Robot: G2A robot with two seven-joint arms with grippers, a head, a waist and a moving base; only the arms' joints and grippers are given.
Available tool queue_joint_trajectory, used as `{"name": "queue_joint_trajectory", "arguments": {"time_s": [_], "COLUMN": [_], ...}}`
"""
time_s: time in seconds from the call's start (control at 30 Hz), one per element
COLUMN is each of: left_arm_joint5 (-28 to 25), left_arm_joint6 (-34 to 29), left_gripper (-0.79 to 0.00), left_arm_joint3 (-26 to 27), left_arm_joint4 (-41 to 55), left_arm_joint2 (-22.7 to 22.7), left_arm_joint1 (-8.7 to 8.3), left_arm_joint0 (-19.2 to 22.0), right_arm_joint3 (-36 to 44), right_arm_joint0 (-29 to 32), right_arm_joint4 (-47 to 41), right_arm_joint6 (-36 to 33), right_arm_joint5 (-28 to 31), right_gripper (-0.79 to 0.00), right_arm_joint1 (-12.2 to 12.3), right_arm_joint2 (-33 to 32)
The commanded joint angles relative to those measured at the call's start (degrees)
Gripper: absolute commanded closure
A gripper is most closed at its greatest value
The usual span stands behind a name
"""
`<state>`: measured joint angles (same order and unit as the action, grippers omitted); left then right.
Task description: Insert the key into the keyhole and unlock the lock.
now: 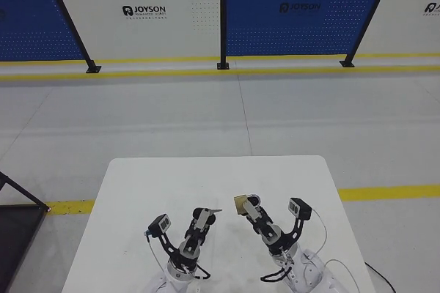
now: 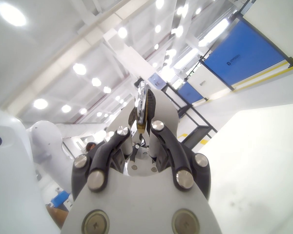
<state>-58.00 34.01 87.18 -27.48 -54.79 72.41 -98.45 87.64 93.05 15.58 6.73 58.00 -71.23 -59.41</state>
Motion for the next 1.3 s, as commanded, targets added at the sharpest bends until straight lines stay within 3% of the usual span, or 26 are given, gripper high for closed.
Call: {"name": "queue_joint_trajectory", "arguments": {"time_s": [0.0,1.27], "left_arm_joint5": [0.00,4.81], "left_arm_joint6": [0.23,8.80], "left_gripper": [0.000,0.000], "left_arm_joint3": [-0.41,-3.61], "left_arm_joint4": [-0.41,-11.44], "left_arm_joint2": [0.46,1.32], "left_arm_joint1": [0.25,4.42], "left_arm_joint0": [0.23,1.46], "right_arm_joint3": [0.04,0.32], "right_arm_joint0": [0.13,0.39], "right_arm_joint4": [0.43,2.98], "right_arm_joint6": [0.31,1.58], "right_arm_joint5": [0.00,-1.47], "right_gripper": [0.000,0.000], "right_arm_joint1": [-0.10,-0.45], "right_arm_joint2": [0.11,0.10]}}
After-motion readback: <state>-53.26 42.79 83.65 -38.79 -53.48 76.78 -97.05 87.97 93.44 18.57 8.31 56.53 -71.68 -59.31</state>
